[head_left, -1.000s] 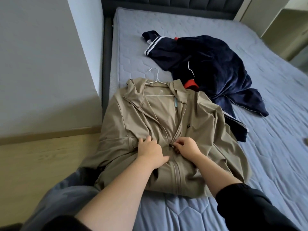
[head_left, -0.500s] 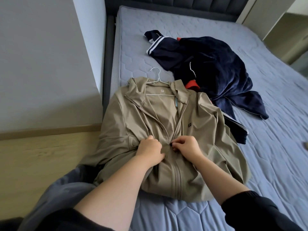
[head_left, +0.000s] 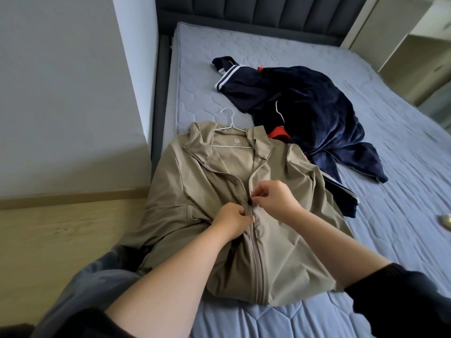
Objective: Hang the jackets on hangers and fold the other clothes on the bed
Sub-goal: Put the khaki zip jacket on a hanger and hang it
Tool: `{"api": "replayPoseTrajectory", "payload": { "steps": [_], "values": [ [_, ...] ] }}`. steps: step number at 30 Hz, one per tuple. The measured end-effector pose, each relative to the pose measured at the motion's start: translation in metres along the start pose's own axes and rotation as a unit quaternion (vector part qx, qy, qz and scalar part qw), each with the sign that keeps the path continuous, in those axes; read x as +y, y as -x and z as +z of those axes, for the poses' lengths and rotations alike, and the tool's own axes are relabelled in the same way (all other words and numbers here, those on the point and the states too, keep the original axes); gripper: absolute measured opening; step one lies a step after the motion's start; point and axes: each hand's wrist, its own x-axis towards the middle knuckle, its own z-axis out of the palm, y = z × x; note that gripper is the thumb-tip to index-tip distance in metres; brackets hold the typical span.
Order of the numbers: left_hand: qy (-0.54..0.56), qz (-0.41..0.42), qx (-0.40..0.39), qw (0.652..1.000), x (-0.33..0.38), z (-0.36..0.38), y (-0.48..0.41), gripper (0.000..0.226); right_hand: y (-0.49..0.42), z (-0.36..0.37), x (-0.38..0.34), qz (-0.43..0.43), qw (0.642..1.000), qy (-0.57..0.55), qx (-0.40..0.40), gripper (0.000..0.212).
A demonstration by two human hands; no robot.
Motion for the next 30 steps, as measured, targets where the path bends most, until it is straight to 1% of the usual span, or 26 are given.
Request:
{"api": "replayPoseTrajectory", "payload": {
  "steps": [3,6,7,9,11,12,14,16,18,19,20,23,24,26,27,28,30],
  "values": [
    [-0.03,0.013,-0.017,0.999,0.002,-0.002,0.002,0.049,-0.004,-0.001,-0.004,-0.021,0.994,0.107,-0.03,0.008],
    [-0.046,0.027,-0.042,0.998,0.0,-0.008,0.0,0.049,-0.008,-0.001,-0.011,-0.018,0.987,0.154,-0.032,0.012],
    [-0.061,0.035,-0.056,0.996,-0.002,-0.01,-0.001,0.049,-0.011,-0.004,-0.012,-0.016,0.987,0.161,-0.016,0.013],
    [-0.093,0.05,-0.084,0.991,-0.007,-0.013,-0.001,0.049,-0.02,-0.012,-0.016,-0.012,0.987,0.156,0.045,0.015],
    [-0.105,0.061,-0.094,0.988,-0.011,-0.012,-0.001,0.05,-0.029,-0.021,-0.02,0.002,0.989,0.111,0.1,0.012],
    [-0.104,0.062,-0.088,0.989,-0.015,-0.01,-0.002,0.051,-0.032,-0.023,-0.023,0.007,0.99,0.088,0.109,0.011],
    [-0.081,0.057,-0.052,0.994,-0.02,-0.007,-0.003,0.049,-0.034,-0.024,-0.027,0.008,0.993,0.057,0.1,0.016],
    [0.01,0.036,-0.007,0.999,-0.019,-0.008,-0.003,0.039,-0.034,-0.023,-0.03,0.002,0.996,0.04,0.086,0.021],
    [0.102,0.04,0.046,0.993,-0.012,-0.014,-0.005,0.041,-0.03,-0.023,-0.032,-0.011,0.996,0.036,0.077,0.021],
    [0.12,0.052,0.065,0.989,-0.006,-0.018,-0.007,0.038,-0.028,-0.023,-0.033,-0.02,0.996,0.04,0.075,0.02],
    [0.117,0.067,0.077,0.988,0.0,-0.023,-0.008,0.038,-0.025,-0.023,-0.035,-0.029,0.996,0.042,0.073,0.021],
    [0.064,0.111,0.102,0.987,0.01,-0.03,-0.01,0.048,-0.019,-0.021,-0.041,-0.054,0.995,0.049,0.071,0.024],
    [0.053,0.115,0.104,0.986,0.009,-0.03,-0.011,0.05,-0.018,-0.021,-0.043,-0.066,0.993,0.077,0.063,0.019],
    [0.031,0.114,0.1,0.988,0.005,-0.03,-0.011,0.054,-0.018,-0.02,-0.048,-0.091,0.978,0.186,0.028,0.007],
    [0.023,0.113,0.091,0.989,0.005,-0.031,-0.011,0.054,-0.018,-0.018,-0.05,-0.099,0.966,0.237,0.012,0.005],
    [0.019,0.115,0.079,0.99,0.006,-0.032,-0.011,0.053,-0.018,-0.016,-0.051,-0.099,0.959,0.266,0.0,0.008],
    [0.023,0.113,0.063,0.991,0.009,-0.035,-0.01,0.05,-0.021,-0.016,-0.054,-0.095,0.957,0.275,-0.006,0.011]
  ]
}}
